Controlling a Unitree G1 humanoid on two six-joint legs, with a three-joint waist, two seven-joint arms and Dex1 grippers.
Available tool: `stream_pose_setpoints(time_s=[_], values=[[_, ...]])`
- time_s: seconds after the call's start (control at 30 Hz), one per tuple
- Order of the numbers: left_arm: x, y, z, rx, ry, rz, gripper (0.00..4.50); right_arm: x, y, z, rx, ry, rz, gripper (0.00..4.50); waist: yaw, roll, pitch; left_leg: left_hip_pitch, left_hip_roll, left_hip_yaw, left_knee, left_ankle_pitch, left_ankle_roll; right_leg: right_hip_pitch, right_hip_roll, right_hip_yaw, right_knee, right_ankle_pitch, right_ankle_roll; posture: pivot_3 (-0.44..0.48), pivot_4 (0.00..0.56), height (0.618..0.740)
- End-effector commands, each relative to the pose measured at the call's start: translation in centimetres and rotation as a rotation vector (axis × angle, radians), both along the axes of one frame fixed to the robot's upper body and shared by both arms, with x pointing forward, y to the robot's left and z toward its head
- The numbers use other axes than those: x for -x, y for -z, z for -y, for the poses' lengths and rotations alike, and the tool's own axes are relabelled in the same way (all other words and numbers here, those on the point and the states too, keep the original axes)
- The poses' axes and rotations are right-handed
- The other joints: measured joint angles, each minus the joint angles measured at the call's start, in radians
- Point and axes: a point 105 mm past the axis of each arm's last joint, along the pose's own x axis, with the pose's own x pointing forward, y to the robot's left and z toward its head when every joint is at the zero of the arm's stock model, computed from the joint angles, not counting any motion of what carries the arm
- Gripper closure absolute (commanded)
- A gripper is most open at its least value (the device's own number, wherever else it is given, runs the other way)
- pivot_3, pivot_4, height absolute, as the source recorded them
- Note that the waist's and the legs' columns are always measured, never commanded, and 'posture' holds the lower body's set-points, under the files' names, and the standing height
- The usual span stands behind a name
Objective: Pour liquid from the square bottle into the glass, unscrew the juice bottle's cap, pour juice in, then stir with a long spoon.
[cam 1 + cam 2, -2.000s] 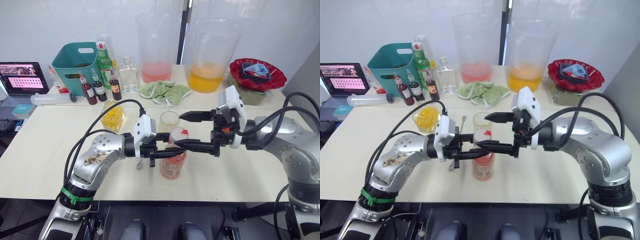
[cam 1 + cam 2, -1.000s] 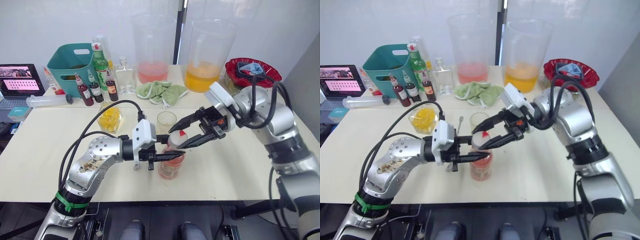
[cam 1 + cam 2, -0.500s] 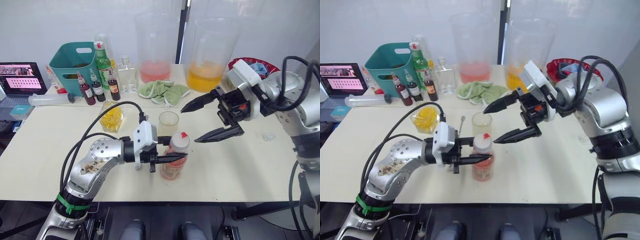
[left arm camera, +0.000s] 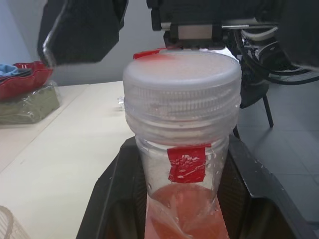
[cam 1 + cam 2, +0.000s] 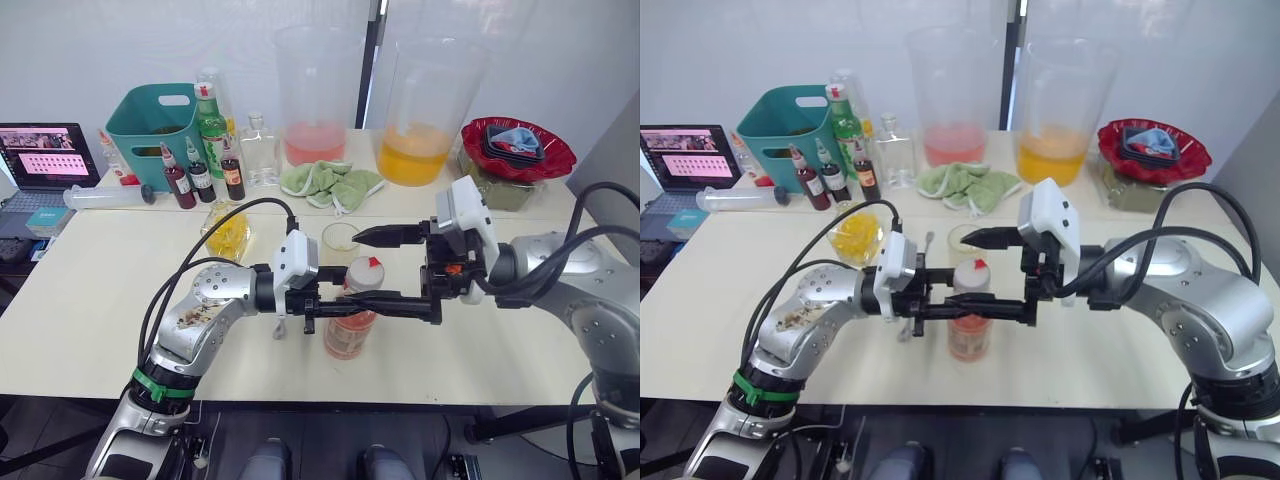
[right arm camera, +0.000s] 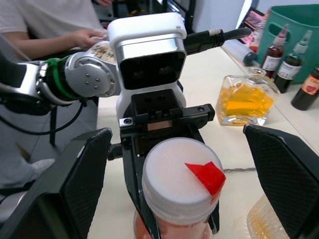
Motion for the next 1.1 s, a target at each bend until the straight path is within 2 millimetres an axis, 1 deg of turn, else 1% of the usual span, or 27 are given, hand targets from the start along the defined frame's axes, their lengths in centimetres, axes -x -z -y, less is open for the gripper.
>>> stream_pose_setpoints(time_s=[0.03,0.07,0.1,0.23,0.3,0.33,0.43,0.5,0.63,0.73,0.8,0.87,1.03,1.07,1.1], values=[[0.5,0.6,0.7,-0.022,0.051,-0.028,3.03,0.2,-0.9,0.1,-0.021,0.029,0.041,0.03,0.0,0.0,0.0,0.0,0.0,0.0,0.0,0.0,0.0,0.0,0.0,0.0,0.0,0.0,0.0,0.0,0.15,0.74],[0.5,0.6,0.8,-0.022,0.051,-0.026,3.03,0.0,-0.8,0.2,-0.024,0.037,0.035,0.55,0.0,0.0,0.0,0.0,0.0,0.0,0.0,0.0,0.0,0.0,0.0,0.0,0.0,0.0,0.0,0.0,0.15,0.74],[0.4,0.5,0.8,-0.023,0.048,-0.025,3.03,-0.1,-0.8,0.2,-0.024,0.039,0.032,0.8,0.0,0.0,0.0,0.0,0.0,0.0,0.0,0.0,0.0,0.0,0.0,0.0,0.0,0.0,0.0,0.0,0.15,0.74],[0.4,0.5,0.8,-0.024,0.033,-0.018,3.03,0.0,-0.4,0.1,-0.017,0.004,0.001,2.21,-0.001,0.0,0.0,0.0,0.0,0.0,0.0,0.0,0.0,0.0,0.0,0.0,0.0,0.0,0.0,0.0,0.15,0.74],[0.6,0.5,0.8,-0.03,0.026,-0.008,3.03,0.2,0.3,0.0,0.011,-0.04,-0.024,2.8,-0.001,0.0,0.0,0.0,0.0,0.0,0.0,0.0,0.0,0.0,0.0,0.0,0.0,0.0,0.0,0.0,0.15,0.74],[0.7,0.4,0.8,-0.03,0.023,-0.007,3.03,0.2,0.5,-0.1,0.02,-0.067,-0.032,2.84,-0.001,0.0,0.0,0.0,0.0,0.0,0.0,0.0,0.0,0.001,0.0,0.0,-0.001,0.0,0.0,0.0,0.15,0.74],[0.9,0.4,0.6,-0.038,0.007,0.001,3.03,-0.1,1.0,-0.5,0.041,-0.144,-0.027,2.84,-0.003,0.0,0.0,0.001,0.0,0.0,0.0,0.0,0.0,0.001,0.001,0.0,-0.001,0.0,0.0,0.0,0.15,0.74],[1.1,0.4,0.3,-0.042,-0.009,0.002,3.03,-0.7,1.3,-1.0,0.065,-0.215,0.0,2.84,-0.008,0.0,0.0,0.001,0.001,0.0,0.0,0.0,0.0,0.001,0.002,0.0,-0.001,0.0,0.0,0.0,0.15,0.74],[1.2,0.5,-0.1,-0.046,-0.034,0.004,3.03,-1.1,1.9,-1.7,0.141,-0.411,0.061,2.84,-0.013,0.0,0.0,0.003,0.002,0.001,0.0,0.0,0.0,0.002,0.002,0.0,-0.001,0.0,0.0,0.0,0.15,0.74],[1.2,0.7,-0.5,-0.074,-0.055,0.008,3.03,-1.2,1.6,-1.6,0.208,-0.609,0.07,2.84,-0.022,0.0,0.0,0.004,0.002,0.001,0.0,0.0,0.0,0.002,0.002,0.0,-0.001,0.0,0.0,0.0,0.15,0.74],[1.3,1.0,-0.7,-0.096,-0.064,0.013,3.03,-1.2,1.2,-1.6,0.238,-0.676,0.07,2.84,-0.024,0.0,0.0,0.004,0.002,0.0,-0.001,0.0,0.0,0.002,0.002,0.0,0.0,0.0,0.0,0.0,0.15,0.74],[1.7,1.2,-0.8,-0.098,-0.06,0.007,3.03,-0.9,0.3,-1.7,0.229,-0.715,0.045,1.83,-0.027,0.0,0.0,0.004,0.002,0.0,-0.001,0.0,0.0,0.001,0.002,0.0,0.001,0.0,0.0,0.0,0.15,0.74],[1.6,1.2,-0.9,-0.094,-0.081,0.005,3.03,-1.0,-0.8,-1.6,0.248,-0.733,0.043,0.16,-0.026,0.0,0.0,0.002,0.002,-0.001,-0.002,0.0,0.0,-0.001,0.001,0.0,0.001,0.0,0.0,0.0,0.15,0.74],[1.6,1.2,-0.9,-0.093,-0.082,0.004,3.03,-1.0,-1.1,-1.5,0.239,-0.728,0.039,0.03,-0.026,0.0,0.0,0.002,0.002,-0.001,-0.001,0.0,0.0,-0.001,0.001,0.0,0.001,0.0,0.0,0.0,0.15,0.74],[1.6,1.2,-0.8,-0.092,-0.082,0.004,3.03,-1.1,-1.4,-1.4,0.229,-0.723,0.038,0.03,-0.026,0.0,0.0,0.002,0.002,-0.001,-0.001,0.0,0.0,-0.001,0.001,0.0,0.001,0.0,0.0,0.0,0.15,0.74]])
